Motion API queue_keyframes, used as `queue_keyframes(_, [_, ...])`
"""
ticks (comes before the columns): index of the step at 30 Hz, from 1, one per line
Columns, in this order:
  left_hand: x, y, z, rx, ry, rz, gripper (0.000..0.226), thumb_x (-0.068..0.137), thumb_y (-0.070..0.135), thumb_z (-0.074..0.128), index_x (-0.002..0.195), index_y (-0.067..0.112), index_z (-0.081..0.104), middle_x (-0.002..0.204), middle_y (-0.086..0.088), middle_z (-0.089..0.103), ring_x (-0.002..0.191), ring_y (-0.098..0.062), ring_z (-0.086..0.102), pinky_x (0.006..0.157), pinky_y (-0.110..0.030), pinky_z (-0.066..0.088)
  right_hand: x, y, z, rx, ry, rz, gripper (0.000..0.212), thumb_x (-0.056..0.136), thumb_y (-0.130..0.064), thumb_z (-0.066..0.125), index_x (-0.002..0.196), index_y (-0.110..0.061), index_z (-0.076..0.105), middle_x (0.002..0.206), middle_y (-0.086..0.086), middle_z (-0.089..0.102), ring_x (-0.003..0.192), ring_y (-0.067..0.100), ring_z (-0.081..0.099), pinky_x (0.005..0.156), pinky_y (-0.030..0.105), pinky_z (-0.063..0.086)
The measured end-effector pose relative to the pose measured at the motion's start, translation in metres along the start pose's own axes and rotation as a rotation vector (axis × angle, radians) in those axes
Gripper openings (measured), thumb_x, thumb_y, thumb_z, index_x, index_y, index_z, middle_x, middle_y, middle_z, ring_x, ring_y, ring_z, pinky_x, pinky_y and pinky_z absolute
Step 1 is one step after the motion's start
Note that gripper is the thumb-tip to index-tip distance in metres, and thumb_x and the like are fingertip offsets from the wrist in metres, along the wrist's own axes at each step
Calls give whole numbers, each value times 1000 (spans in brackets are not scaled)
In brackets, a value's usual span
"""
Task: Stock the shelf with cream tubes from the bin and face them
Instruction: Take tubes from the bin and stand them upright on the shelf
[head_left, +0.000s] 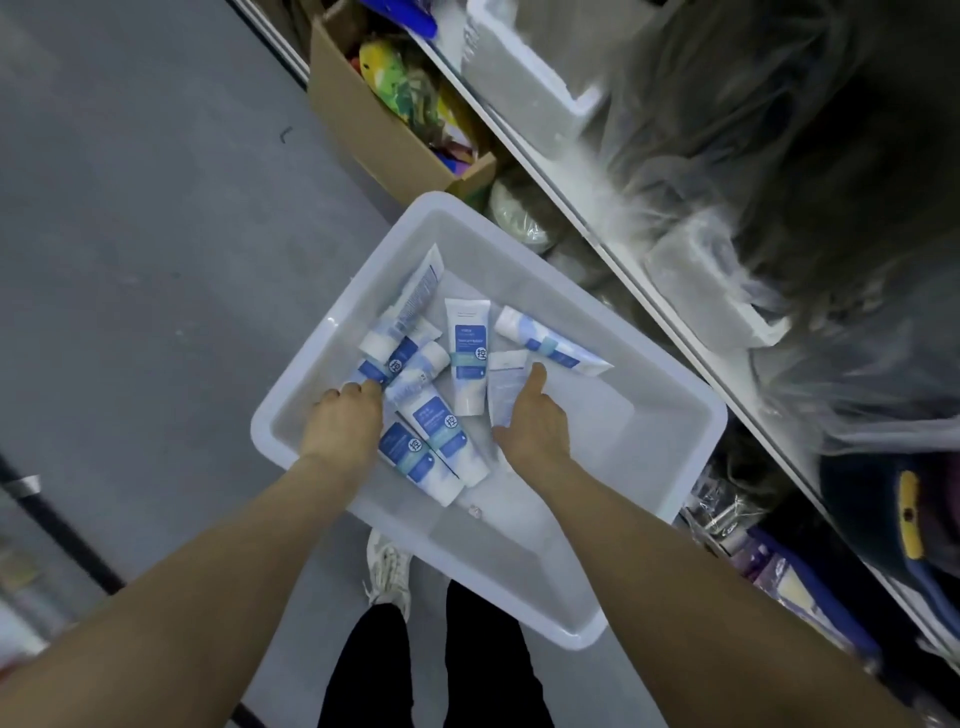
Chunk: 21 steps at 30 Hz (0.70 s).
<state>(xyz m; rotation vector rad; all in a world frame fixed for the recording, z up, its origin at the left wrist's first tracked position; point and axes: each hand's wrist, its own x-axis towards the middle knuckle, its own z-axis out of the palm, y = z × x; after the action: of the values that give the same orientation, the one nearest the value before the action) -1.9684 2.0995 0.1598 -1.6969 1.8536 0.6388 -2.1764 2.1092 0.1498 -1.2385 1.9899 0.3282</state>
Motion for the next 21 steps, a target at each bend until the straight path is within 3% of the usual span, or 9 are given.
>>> queue_keyframes(2, [-5,0,-5,-90,28,-14,32,91,14,55,122,11,47,111,-10,58,98,-29,58,75,-35,46,-7,7,-6,-45,-16,34,87,80,-24,73,146,-9,18,123,14,54,112,31,55,89,34,45])
queue_keyframes(5, [-21,1,-24,-223,105,-24,23,95,18,52,115,9,49,109,-12,56,89,-35,61,66,-40,46,-22,16,-19,-127,-27,4,50,83,-22,66,128,-11,44,123,13,49,112,30,51,81,31,43])
queue_keyframes(9, [-51,2,-59,-231,247,48,24,95,24,54,113,8,52,106,-12,57,85,-39,61,61,-37,39,-52,24,-42,-105,-16,-10,45,88,-26,58,129,-13,46,124,13,45,112,33,48,83,32,42])
queue_keyframes(12, [-77,6,-92,-273,303,118,23,92,26,60,106,9,55,98,-13,62,84,-37,61,63,-34,38,-79,27,-65,-48,64,-58,36,91,-34,55,116,-8,51,116,15,56,108,35,50,82,34,40])
queue_keyframes(15, [-106,12,-125,-401,346,168,16,89,25,64,94,10,60,86,-15,63,71,-32,53,61,-29,37,-112,28,-93,-2,162,-99,33,90,-36,56,106,-7,54,107,14,64,103,36,54,73,33,36])
queue_keyframes(17, [-126,15,-148,-444,372,221,12,87,24,66,89,12,63,81,-12,64,71,-26,49,61,-28,33,-140,29,-116,30,236,-108,32,88,-32,58,108,-7,56,106,15,66,101,37,56,70,32,36])
queue_keyframes(21, [-166,27,-198,-446,412,344,7,85,21,67,88,14,67,80,-10,66,82,-33,58,64,-32,38,-200,37,-162,100,392,-127,38,84,-30,59,118,-14,53,104,15,67,98,37,60,74,36,48])
